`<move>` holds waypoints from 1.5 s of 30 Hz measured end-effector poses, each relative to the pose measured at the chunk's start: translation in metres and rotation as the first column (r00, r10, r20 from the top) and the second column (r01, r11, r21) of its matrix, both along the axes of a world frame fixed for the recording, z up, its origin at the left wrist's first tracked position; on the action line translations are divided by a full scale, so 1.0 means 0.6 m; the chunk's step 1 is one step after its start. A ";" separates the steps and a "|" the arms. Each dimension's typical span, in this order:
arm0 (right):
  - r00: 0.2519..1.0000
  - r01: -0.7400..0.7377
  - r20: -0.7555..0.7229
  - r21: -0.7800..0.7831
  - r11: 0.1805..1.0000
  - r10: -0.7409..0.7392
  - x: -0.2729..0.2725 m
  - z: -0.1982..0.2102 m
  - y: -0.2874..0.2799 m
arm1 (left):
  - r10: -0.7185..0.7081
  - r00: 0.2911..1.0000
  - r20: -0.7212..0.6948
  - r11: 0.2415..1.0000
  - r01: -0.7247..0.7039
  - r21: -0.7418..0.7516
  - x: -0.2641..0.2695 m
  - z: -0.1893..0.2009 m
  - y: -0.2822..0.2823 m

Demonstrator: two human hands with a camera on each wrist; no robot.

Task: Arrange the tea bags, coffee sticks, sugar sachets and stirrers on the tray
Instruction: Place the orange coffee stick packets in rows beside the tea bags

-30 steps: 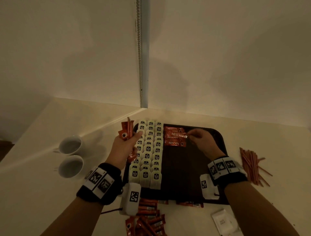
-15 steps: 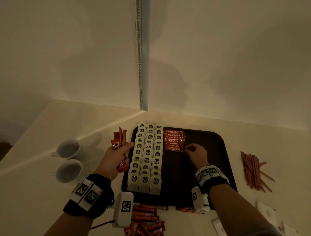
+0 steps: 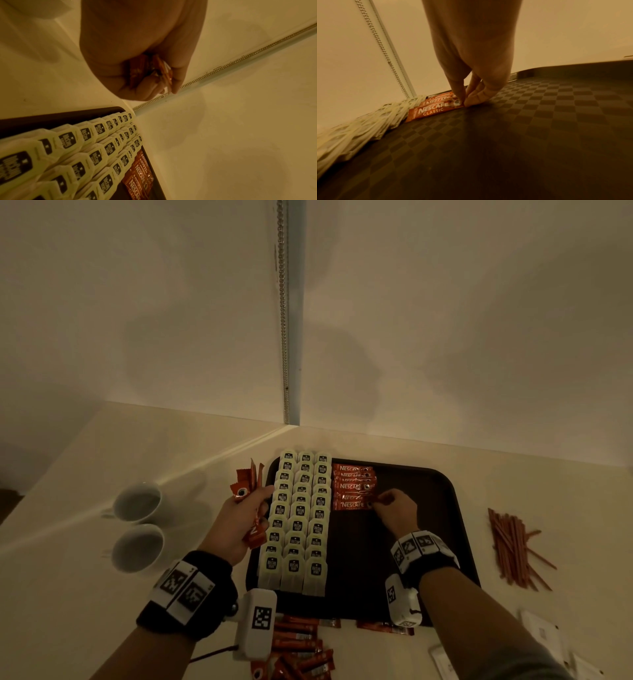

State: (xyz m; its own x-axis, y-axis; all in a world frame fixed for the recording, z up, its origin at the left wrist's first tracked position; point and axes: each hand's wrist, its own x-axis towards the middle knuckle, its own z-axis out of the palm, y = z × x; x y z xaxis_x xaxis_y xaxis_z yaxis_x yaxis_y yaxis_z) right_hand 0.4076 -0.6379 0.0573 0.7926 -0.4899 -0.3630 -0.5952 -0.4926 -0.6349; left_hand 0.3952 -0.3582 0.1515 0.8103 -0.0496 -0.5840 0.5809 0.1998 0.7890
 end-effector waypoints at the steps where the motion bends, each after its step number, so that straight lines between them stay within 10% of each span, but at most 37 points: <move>1: 1.000 0.019 0.003 0.008 1.000 -0.019 0.001 0.003 0.000 | 0.000 1.000 -0.002 1.000 0.000 -0.007 0.002 0.002 -0.003; 6: 0.962 -0.111 0.259 0.097 0.989 0.083 0.000 0.069 0.051 | 0.020 1.000 0.009 0.999 -0.020 -0.048 0.016 0.009 -0.022; 12: 0.723 -0.673 0.411 0.234 0.702 0.556 -0.026 0.174 0.182 | 0.021 0.998 0.064 0.999 -0.019 -0.030 0.025 0.027 -0.053; 24: 0.825 -0.554 0.429 0.481 0.680 0.369 -0.042 0.212 0.196 | -0.038 0.972 0.234 0.994 0.060 -0.090 -0.006 0.054 -0.029; 31: 0.908 -0.410 0.411 0.839 0.358 0.077 -0.061 0.228 0.195 | -0.023 0.909 0.416 1.000 0.025 0.001 -0.031 0.070 -0.023; 45: 0.889 -0.370 0.457 0.758 0.537 -0.032 -0.076 0.235 0.179 | -0.117 0.873 0.473 0.989 0.056 0.140 -0.033 0.100 -0.021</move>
